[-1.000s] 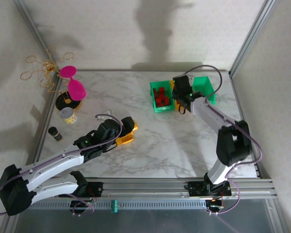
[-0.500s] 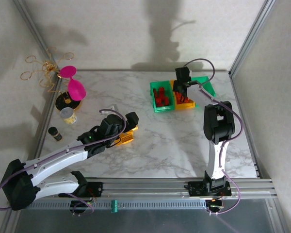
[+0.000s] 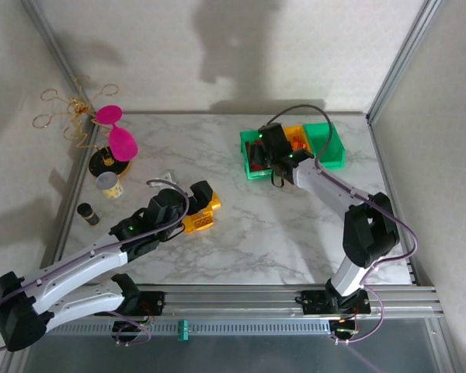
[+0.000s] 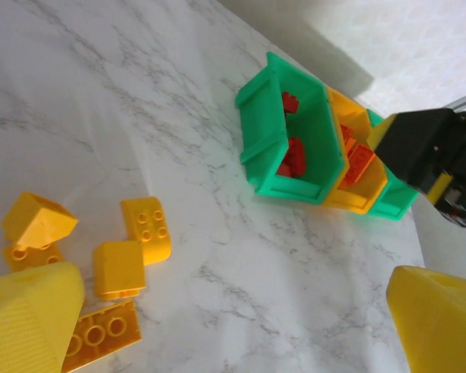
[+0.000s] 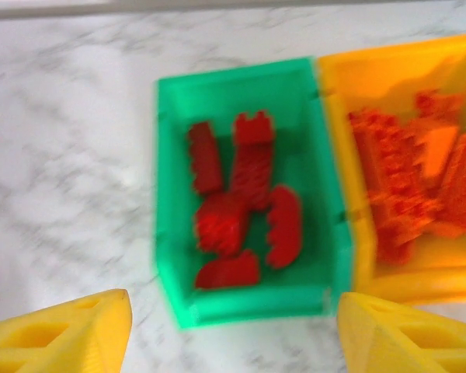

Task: Sort the legos into containers by color
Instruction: Pick up the lego from the center of the table.

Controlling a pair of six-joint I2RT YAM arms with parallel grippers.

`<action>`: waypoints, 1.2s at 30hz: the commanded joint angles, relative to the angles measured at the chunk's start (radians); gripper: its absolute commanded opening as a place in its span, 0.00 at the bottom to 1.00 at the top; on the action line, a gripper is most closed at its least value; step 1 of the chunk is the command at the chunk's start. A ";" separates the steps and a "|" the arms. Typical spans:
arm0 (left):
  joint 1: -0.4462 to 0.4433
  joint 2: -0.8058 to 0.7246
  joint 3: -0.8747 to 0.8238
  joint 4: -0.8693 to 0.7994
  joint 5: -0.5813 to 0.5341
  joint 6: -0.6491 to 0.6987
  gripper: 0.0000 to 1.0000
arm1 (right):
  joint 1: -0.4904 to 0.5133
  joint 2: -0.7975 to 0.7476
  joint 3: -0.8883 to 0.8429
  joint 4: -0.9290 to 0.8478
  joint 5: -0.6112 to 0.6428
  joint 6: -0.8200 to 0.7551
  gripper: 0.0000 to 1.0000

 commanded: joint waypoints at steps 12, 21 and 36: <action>0.008 -0.137 -0.095 -0.193 -0.102 -0.107 1.00 | 0.259 0.047 -0.089 0.013 -0.099 0.104 0.80; 0.009 -0.190 -0.115 -0.237 -0.126 -0.141 1.00 | 0.340 0.225 0.008 0.048 -0.097 0.066 0.87; 0.011 -0.244 -0.139 -0.260 -0.160 -0.151 1.00 | 0.396 0.353 0.113 -0.008 -0.112 0.090 0.75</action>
